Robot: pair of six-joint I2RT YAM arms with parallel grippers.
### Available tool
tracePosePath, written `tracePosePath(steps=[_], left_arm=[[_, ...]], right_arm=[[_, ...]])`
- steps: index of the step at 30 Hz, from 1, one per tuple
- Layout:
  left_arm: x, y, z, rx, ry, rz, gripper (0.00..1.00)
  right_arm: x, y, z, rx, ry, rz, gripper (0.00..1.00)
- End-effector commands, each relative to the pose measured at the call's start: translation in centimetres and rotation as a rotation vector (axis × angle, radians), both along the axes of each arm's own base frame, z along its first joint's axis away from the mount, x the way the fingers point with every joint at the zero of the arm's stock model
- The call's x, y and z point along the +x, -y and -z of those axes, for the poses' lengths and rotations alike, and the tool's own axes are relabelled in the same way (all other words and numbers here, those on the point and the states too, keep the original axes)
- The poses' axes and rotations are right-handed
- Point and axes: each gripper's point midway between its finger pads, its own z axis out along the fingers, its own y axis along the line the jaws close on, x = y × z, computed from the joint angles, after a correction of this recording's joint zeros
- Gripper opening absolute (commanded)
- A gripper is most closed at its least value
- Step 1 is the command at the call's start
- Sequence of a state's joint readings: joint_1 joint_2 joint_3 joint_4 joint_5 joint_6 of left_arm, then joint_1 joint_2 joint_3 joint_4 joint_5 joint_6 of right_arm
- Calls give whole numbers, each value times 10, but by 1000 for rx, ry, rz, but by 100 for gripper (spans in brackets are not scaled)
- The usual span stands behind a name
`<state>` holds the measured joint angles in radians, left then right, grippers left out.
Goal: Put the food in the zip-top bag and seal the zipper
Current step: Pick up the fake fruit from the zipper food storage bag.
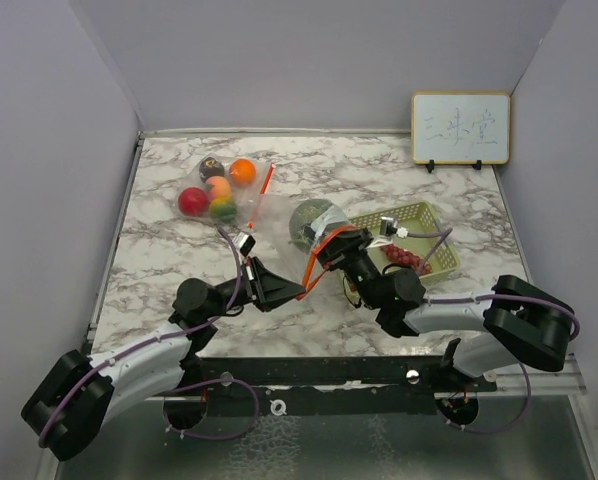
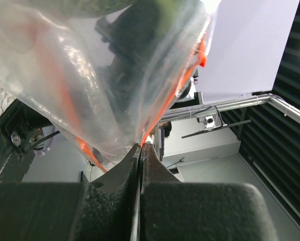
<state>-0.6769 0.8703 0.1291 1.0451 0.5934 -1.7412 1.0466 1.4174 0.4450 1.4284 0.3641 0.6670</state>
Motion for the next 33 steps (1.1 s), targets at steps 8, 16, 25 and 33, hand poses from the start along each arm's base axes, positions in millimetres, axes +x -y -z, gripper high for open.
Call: tracePosePath(steps=[8, 16, 25, 33], left_arm=[[-12, 0, -79, -159, 148, 62, 0], [4, 4, -105, -3, 252, -71, 0], [32, -18, -12, 248, 112, -291, 0], [51, -53, 9, 422, 144, -515, 0]], right_arm=[[15, -36, 52, -208, -188, -62, 2], [-6, -23, 88, -498, -297, -109, 16], [-43, -18, 81, -803, -277, -295, 64], [-67, -5, 89, -926, -282, -401, 72]])
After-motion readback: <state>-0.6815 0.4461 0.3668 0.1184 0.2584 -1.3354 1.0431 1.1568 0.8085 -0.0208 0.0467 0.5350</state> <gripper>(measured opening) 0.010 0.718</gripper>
